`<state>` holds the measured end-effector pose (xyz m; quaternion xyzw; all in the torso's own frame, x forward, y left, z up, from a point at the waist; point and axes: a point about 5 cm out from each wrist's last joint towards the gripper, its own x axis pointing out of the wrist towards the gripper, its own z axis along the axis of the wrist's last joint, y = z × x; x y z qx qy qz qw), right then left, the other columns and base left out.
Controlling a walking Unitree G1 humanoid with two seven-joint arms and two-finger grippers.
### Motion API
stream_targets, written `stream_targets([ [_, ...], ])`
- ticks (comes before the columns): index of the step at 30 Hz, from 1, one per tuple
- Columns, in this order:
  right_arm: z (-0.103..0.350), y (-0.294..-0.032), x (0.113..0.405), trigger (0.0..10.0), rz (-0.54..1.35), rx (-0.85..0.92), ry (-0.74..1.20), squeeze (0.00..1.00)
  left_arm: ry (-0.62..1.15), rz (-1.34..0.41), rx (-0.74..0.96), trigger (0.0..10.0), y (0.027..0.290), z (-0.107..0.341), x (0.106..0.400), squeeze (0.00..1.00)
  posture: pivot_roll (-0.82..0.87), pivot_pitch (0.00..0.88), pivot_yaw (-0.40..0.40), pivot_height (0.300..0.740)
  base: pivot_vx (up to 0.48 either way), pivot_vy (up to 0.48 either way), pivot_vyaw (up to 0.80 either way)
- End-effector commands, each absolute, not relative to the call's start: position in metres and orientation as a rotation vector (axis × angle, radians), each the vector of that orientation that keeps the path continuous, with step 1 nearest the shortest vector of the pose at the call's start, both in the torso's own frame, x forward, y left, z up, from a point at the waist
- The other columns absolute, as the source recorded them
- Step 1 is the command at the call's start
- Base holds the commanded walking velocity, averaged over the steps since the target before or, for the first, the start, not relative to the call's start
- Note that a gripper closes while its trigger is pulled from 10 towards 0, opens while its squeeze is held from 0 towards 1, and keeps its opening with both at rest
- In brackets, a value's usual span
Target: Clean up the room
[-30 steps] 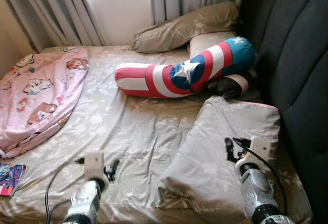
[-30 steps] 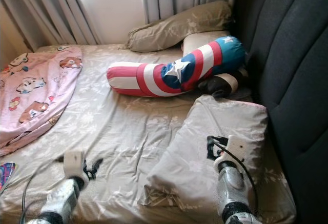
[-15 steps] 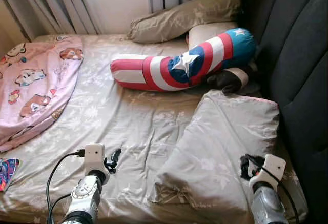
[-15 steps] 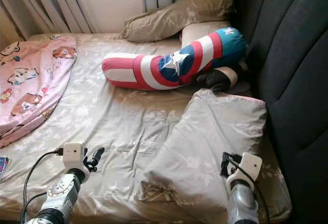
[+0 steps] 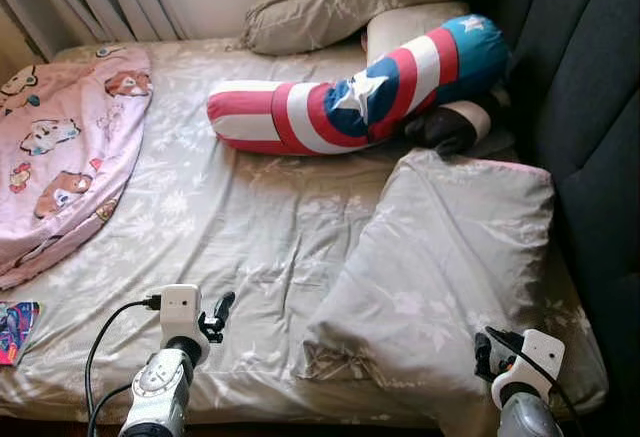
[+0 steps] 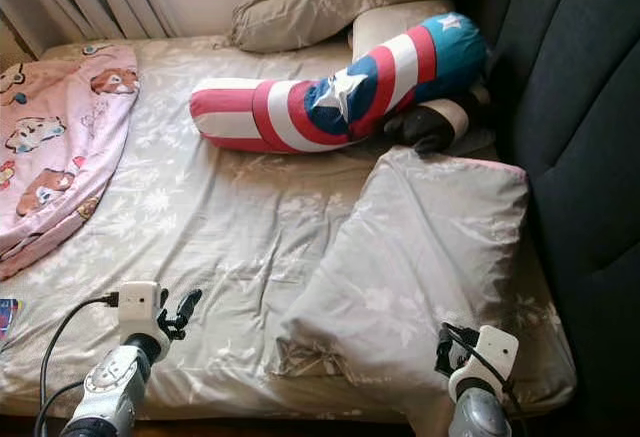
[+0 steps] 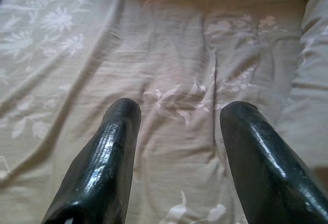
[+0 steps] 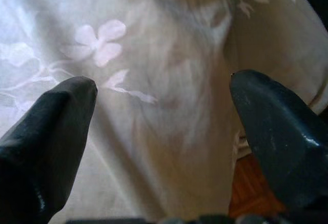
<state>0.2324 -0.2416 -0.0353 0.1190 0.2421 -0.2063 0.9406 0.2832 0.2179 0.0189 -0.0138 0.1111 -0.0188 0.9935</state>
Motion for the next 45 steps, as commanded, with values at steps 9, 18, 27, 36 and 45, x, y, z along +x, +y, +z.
stream_targets([
  [9, -0.039, -0.24, 0.231, 10.0, -0.44, 0.306, 0.54, 0.0, 0.205, -0.065, 0.004, 10.0, 0.225, 0.025, 0.281, 0.0, 0.04, 0.268, 0.122, 0.74, 0.0, 0.0, 0.0],
  [18, -0.048, -0.225, 0.227, 10.0, -0.436, 0.373, 0.587, 0.0, 0.166, -0.087, 0.068, 10.0, 0.236, 0.04, 0.283, 0.0, 0.08, 0.294, 0.159, 0.74, 0.0, 0.0, 0.0],
  [27, -0.061, -0.216, 0.212, 10.0, -0.457, 0.414, 0.683, 0.0, 0.169, -0.096, 0.077, 10.0, 0.241, 0.042, 0.279, 0.0, 0.11, 0.319, 0.18, 0.74, 0.0, 0.0, 0.0],
  [36, -0.069, -0.205, 0.204, 0.0, -0.402, 0.418, 0.743, 0.0, 0.183, -0.097, 0.088, 10.0, 0.245, 0.043, 0.276, 0.0, 0.13, 0.331, 0.19, 0.74, 0.0, 0.0, 0.0],
  [45, -0.071, -0.203, 0.201, 0.0, -0.399, 0.423, 0.758, 0.0, 0.202, -0.113, 0.093, 10.0, 0.245, 0.042, 0.271, 0.0, 0.12, 0.33, 0.192, 0.74, 0.0, 0.0, 0.0],
])
